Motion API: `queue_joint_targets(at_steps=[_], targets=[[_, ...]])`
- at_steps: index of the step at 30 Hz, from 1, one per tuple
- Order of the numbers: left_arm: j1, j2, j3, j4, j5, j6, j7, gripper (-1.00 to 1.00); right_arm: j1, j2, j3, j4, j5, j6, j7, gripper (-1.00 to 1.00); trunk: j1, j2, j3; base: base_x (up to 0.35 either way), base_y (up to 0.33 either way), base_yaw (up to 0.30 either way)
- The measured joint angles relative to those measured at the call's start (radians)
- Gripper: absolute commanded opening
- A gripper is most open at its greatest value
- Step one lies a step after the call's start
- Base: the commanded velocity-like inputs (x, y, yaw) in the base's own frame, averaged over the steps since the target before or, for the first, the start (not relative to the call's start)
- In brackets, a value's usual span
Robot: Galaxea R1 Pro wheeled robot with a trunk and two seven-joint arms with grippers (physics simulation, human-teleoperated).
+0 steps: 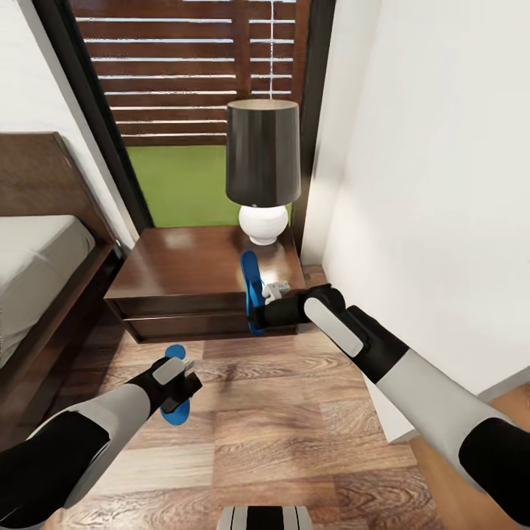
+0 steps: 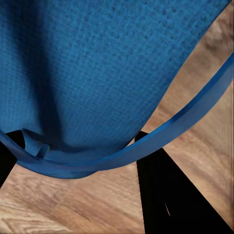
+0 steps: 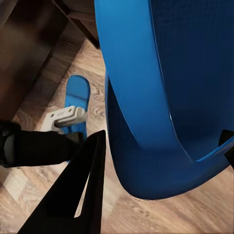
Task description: In the bedroom, move the book from the bed onto either nightstand, and place the two sandals side by side next to the bed.
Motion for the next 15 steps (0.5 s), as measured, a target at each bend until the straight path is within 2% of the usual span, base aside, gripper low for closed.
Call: queue_joint_targets(at_steps=[3, 6, 8, 10, 15], targets=[[0.000, 0.000, 0.000, 0.003, -0.021, 0.000, -0.017, -1.00, 0.007, 0.000, 0.006, 0.008, 0.001, -0.016, 0.000, -1.00, -0.001, 0.001, 0.012, 0.000, 0.000, 0.000], [0.000, 0.000, 0.000, 0.007, -0.060, -0.003, -0.030, -1.00, 0.011, 0.000, 0.011, 0.015, 0.002, -0.026, 0.000, -1.00, -0.003, 0.001, 0.023, 0.000, 0.000, 0.000], [0.000, 0.000, 0.001, 0.010, -0.083, -0.026, -0.034, -1.00, 0.012, 0.000, 0.012, 0.019, 0.004, -0.030, 0.001, -1.00, -0.004, 0.002, 0.031, 0.000, 0.000, 0.000], [0.001, -0.001, -0.001, 0.037, -0.103, -0.100, -0.038, -1.00, 0.014, 0.000, 0.013, 0.030, 0.013, -0.033, 0.000, -1.00, -0.004, 0.002, 0.039, 0.000, 0.000, 0.000], [0.001, -0.002, 0.005, 0.058, -0.107, -0.131, -0.041, -1.00, 0.014, 0.002, 0.014, 0.071, 0.018, -0.036, 0.001, -1.00, -0.007, 0.004, 0.058, 0.000, 0.000, 0.000]])
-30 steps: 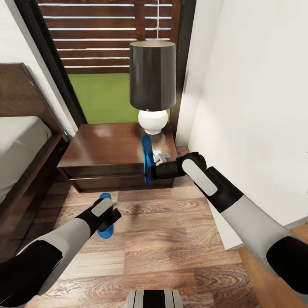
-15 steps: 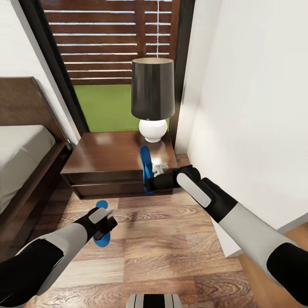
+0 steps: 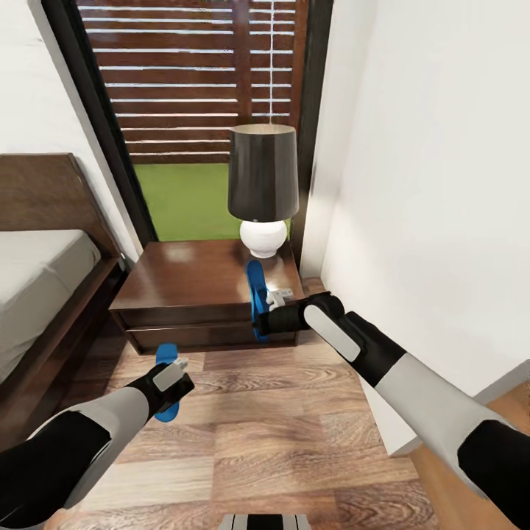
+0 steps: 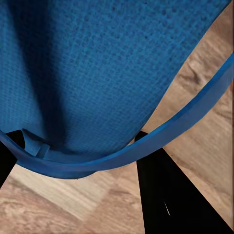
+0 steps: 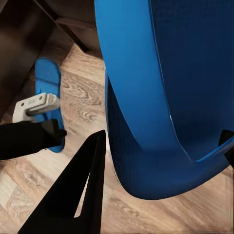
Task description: In the bedroom, move the book from the bed onto either nightstand, and place the two sandals side by side next to the bed.
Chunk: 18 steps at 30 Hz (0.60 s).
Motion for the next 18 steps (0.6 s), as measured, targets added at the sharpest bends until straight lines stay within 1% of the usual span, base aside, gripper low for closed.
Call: queue_joint_targets(at_steps=[4, 6, 7, 11, 12, 14, 18], targets=[[0.000, 0.000, 0.001, 0.005, -0.002, -0.005, -0.001, -1.00, 0.000, 0.001, 0.008, 0.044, -0.002, -0.018, 0.001, -1.00, -0.002, 0.001, 0.015, 0.000, 0.000, 0.000], [0.000, 0.000, 0.001, 0.006, -0.002, -0.007, -0.001, -1.00, 0.000, 0.001, 0.035, 0.070, -0.003, -0.040, 0.002, -1.00, -0.003, 0.001, 0.023, 0.000, 0.000, 0.000], [0.000, 0.000, 0.001, 0.006, -0.003, -0.008, -0.001, -1.00, 0.000, 0.001, 0.064, 0.086, -0.004, -0.061, 0.002, -1.00, -0.003, 0.002, 0.027, 0.000, 0.000, 0.000], [0.002, 0.000, 0.001, 0.007, -0.003, -0.010, -0.001, -1.00, 0.000, 0.000, 0.128, 0.121, -0.004, -0.113, 0.003, -1.00, -0.005, 0.003, 0.043, 0.000, 0.000, 0.000], [0.004, 0.000, 0.001, 0.007, -0.003, -0.011, -0.001, -1.00, 0.000, 0.000, 0.155, 0.137, -0.004, -0.139, 0.003, -1.00, -0.005, 0.003, 0.046, 0.000, 0.000, 0.000], [0.010, 0.000, 0.002, 0.007, -0.003, -0.012, -0.001, -1.00, 0.000, 0.000, 0.186, 0.158, -0.004, -0.170, 0.004, -1.00, -0.006, 0.003, 0.054, 0.000, 0.000, 0.000], [0.017, 0.000, 0.001, 0.008, -0.005, -0.014, -0.001, -1.00, 0.001, 0.000, 0.208, 0.182, -0.004, -0.192, 0.004, -1.00, -0.008, 0.004, 0.070, 0.000, 0.000, 0.000]])
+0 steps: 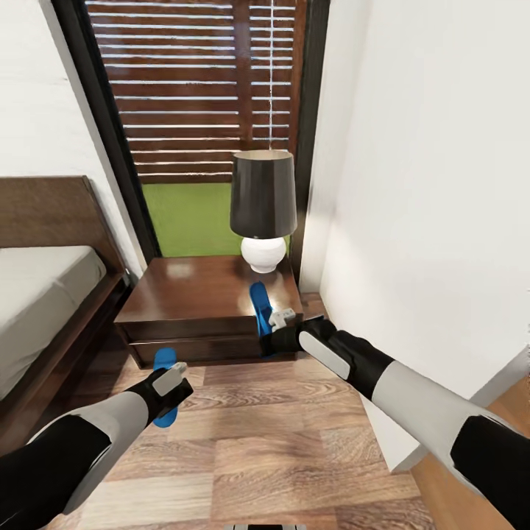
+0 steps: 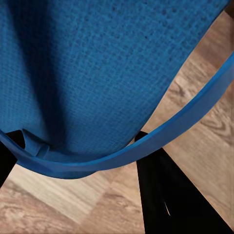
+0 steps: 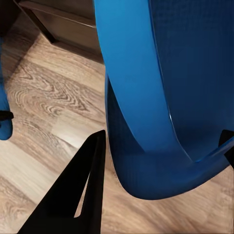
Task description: In the bedroom, move the book from the bed onto either nightstand, and place the two sandals side by side next to the bed.
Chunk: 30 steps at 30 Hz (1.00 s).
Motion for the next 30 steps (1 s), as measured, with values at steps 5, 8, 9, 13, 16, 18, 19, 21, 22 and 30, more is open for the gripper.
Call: queue_joint_targets(at_steps=[5, 8, 9, 13, 16, 18, 19, 21, 22, 30], targets=[[0.027, 0.000, 0.001, 0.000, -0.012, -0.020, 0.000, -1.00, 0.017, 0.001, 0.014, 0.047, 0.000, -0.021, 0.001, -1.00, -0.002, 0.001, 0.019, 0.000, 0.000, 0.000], [0.040, 0.000, -0.001, -0.001, -0.039, -0.043, -0.001, -1.00, 0.042, 0.001, 0.016, 0.070, 0.000, -0.048, 0.001, -1.00, -0.004, 0.002, 0.031, 0.000, 0.000, 0.000], [0.042, -0.001, -0.001, -0.001, -0.048, -0.047, -0.002, -1.00, 0.047, 0.001, 0.016, 0.076, 0.000, -0.056, 0.001, -1.00, -0.004, 0.002, 0.035, 0.000, 0.000, 0.000], [0.050, -0.004, 0.001, 0.000, -0.080, -0.060, -0.025, -1.00, 0.071, 0.001, 0.017, 0.107, 0.000, -0.082, 0.001, -1.00, -0.006, 0.003, 0.050, 0.000, 0.000, 0.000], [0.065, -0.005, 0.002, -0.001, -0.086, -0.063, -0.056, -1.00, 0.090, 0.001, 0.017, 0.122, 0.000, -0.090, 0.001, -1.00, -0.007, 0.004, 0.062, 0.000, 0.000, 0.000], [0.075, -0.005, 0.002, -0.001, -0.088, -0.065, -0.071, -1.00, 0.101, 0.001, 0.017, 0.128, 0.000, -0.100, 0.001, -1.00, -0.008, 0.004, 0.070, 0.000, 0.000, 0.000], [0.080, -0.005, 0.002, -0.001, -0.089, -0.066, -0.077, -1.00, 0.106, 0.001, 0.017, 0.131, 0.001, -0.107, 0.001, -1.00, -0.009, 0.004, 0.073, 0.000, 0.000, 0.000], [0.090, -0.005, 0.002, -0.001, -0.090, -0.067, -0.090, -1.00, 0.119, 0.001, 0.017, 0.142, 0.002, -0.132, 0.000, -1.00, -0.009, 0.005, 0.081, 0.000, 0.000, 0.000], [0.092, -0.005, 0.001, -0.001, -0.091, -0.067, -0.093, -1.00, 0.124, 0.001, 0.017, 0.148, 0.002, -0.140, 0.000, -1.00, -0.010, 0.005, 0.085, 0.000, 0.000, 0.000], [0.121, -0.005, 0.002, -0.001, -0.091, -0.068, -0.103, -1.00, 0.149, 0.002, 0.017, 0.234, 0.004, -0.178, 0.000, -1.00, -0.023, 0.027, 0.114, 0.000, 0.000, 0.000]])
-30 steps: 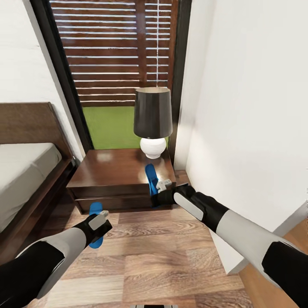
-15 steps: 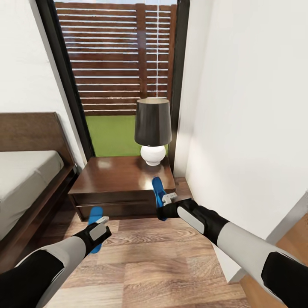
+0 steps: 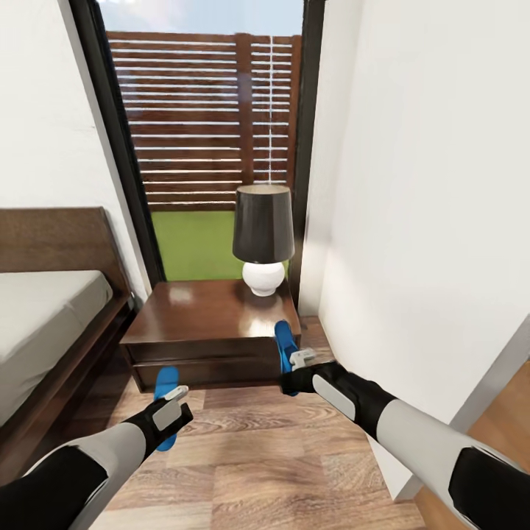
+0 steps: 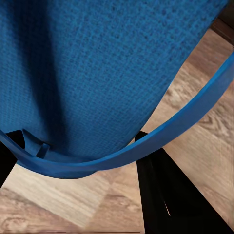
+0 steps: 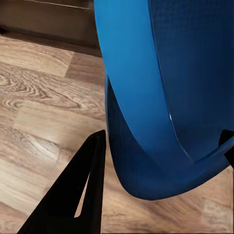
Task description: In the bedroom, move the book from the bed onto either nightstand, and place the two sandals side by side next to the bed.
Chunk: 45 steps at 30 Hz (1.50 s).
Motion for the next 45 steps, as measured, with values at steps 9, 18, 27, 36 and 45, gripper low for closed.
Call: queue_joint_targets(at_steps=[9, 18, 27, 36, 45], targets=[[0.036, -0.005, 0.006, 0.000, 0.003, -0.001, -0.012, -1.00, 0.080, -0.001, 0.003, 0.082, -0.003, -0.079, 0.000, -1.00, -0.034, 0.063, 0.028, 0.000, 0.000, 0.000], [0.059, -0.015, 0.000, -0.001, 0.002, -0.018, -0.041, -1.00, 0.103, 0.000, 0.003, 0.096, -0.001, -0.088, -0.001, -1.00, -0.069, 0.126, 0.056, 0.000, 0.000, 0.000], [0.062, -0.039, 0.001, 0.020, 0.002, -0.094, -0.045, -1.00, 0.107, 0.001, 0.018, 0.121, -0.001, -0.090, -0.003, -1.00, -0.104, 0.189, 0.085, 0.000, 0.000, 0.053], [0.063, -0.037, 0.002, 0.030, 0.001, -0.098, -0.043, -1.00, 0.117, 0.005, 0.020, 0.211, -0.001, -0.160, -0.003, -1.00, -0.138, 0.252, 0.113, 0.000, 0.000, 0.234], [0.064, -0.039, 0.002, 0.048, 0.000, -0.097, -0.041, -1.00, 0.138, 0.005, 0.020, 0.253, 0.000, -0.172, -0.003, -1.00, -0.173, 0.315, 0.141, 0.000, 0.000, 0.053]])
